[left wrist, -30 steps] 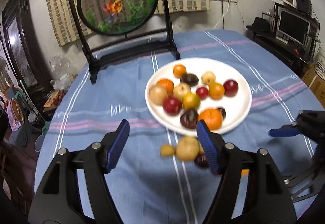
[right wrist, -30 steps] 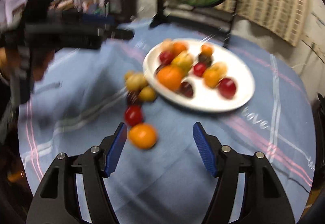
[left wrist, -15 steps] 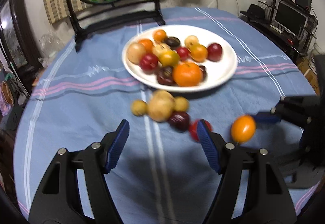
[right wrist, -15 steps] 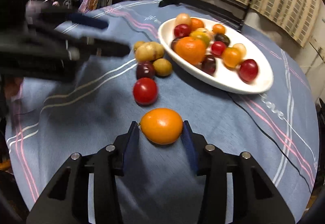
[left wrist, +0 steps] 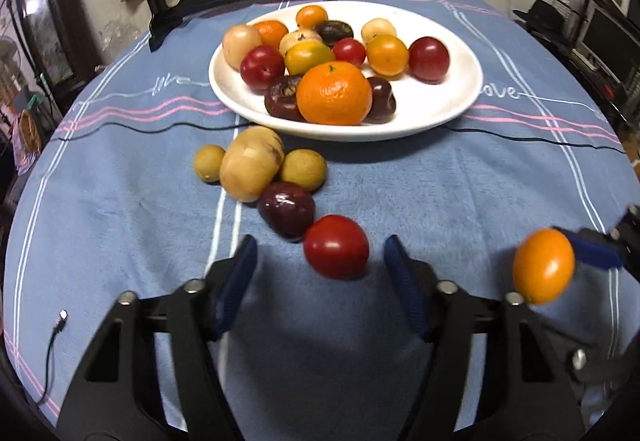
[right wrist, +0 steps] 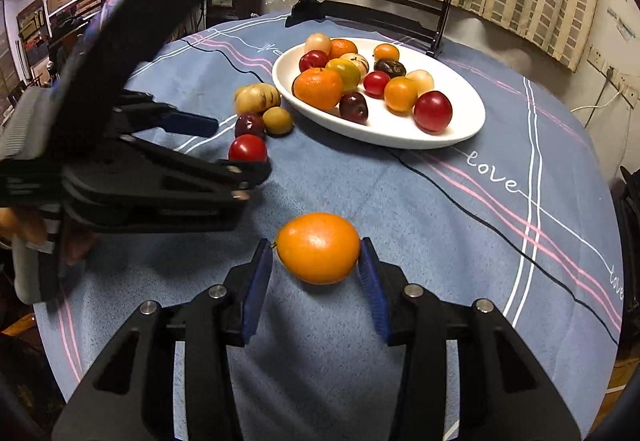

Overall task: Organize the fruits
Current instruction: 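Grasp a red plum with the left gripper while the right grasps an orange, then carry the red plum and orange onto the white plate and open both grippers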

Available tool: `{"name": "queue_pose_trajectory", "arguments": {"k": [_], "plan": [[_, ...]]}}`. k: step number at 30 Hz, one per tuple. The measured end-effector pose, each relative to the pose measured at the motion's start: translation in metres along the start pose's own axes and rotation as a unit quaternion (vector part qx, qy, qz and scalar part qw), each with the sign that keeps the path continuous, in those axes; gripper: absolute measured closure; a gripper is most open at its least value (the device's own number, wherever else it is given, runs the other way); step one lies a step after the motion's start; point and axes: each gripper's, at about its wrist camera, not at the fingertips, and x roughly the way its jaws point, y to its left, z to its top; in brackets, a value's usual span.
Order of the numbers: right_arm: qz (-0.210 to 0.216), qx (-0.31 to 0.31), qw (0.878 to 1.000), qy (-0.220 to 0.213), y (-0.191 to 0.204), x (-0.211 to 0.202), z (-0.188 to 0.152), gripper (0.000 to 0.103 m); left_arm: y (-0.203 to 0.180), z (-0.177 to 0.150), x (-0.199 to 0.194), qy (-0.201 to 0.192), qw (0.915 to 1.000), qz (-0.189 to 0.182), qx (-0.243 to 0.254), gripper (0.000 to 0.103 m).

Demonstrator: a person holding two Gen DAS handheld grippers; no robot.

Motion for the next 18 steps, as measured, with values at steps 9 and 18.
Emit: {"name": "queue_pose_trajectory", "arguments": {"k": [9,18], "plan": [[0.002,0.009,1.0,-0.003,-0.004,-0.005,-0.01,0.059,0.008,-0.018,-0.023,-0.037,0.9985,-0.028,0.028,0.073],[0.006,0.011,1.0,-0.02,0.012,-0.016,-0.004,0.059,0.029,-0.027,-0.069,-0.095,0.9938,-0.032,0.048,0.073]]}}
